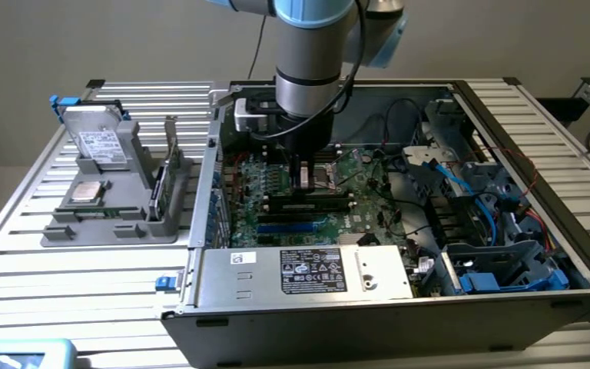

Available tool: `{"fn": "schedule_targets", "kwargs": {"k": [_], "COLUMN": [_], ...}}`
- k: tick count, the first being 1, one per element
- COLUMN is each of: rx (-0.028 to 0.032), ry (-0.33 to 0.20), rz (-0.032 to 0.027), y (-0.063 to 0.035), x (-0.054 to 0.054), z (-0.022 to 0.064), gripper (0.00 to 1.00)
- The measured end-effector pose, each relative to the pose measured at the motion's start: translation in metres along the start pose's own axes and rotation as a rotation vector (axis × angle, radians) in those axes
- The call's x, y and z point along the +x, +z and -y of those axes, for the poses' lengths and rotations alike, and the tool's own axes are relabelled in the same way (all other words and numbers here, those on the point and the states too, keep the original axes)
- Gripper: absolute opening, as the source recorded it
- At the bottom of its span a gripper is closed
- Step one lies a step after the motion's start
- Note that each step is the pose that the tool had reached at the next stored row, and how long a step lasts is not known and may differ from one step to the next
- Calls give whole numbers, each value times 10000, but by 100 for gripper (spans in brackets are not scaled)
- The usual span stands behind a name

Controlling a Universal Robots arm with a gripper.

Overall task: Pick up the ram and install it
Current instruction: 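Press down the ram until it locks into place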

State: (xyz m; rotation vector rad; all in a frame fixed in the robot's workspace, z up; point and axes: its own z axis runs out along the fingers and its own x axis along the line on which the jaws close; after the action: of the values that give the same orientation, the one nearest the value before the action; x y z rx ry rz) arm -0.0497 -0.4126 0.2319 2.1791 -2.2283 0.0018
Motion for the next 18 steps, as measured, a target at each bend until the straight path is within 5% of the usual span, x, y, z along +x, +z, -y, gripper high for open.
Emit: {"fn": "schedule_targets", "kwargs": {"k": [13,18], "rx": [-144,-175], "ry": [-3,-2], "rz": [-6,-83], "y": [-6,-5], "x": [-42,-52], "z": [-3,-5], "gripper": [11,11]}}
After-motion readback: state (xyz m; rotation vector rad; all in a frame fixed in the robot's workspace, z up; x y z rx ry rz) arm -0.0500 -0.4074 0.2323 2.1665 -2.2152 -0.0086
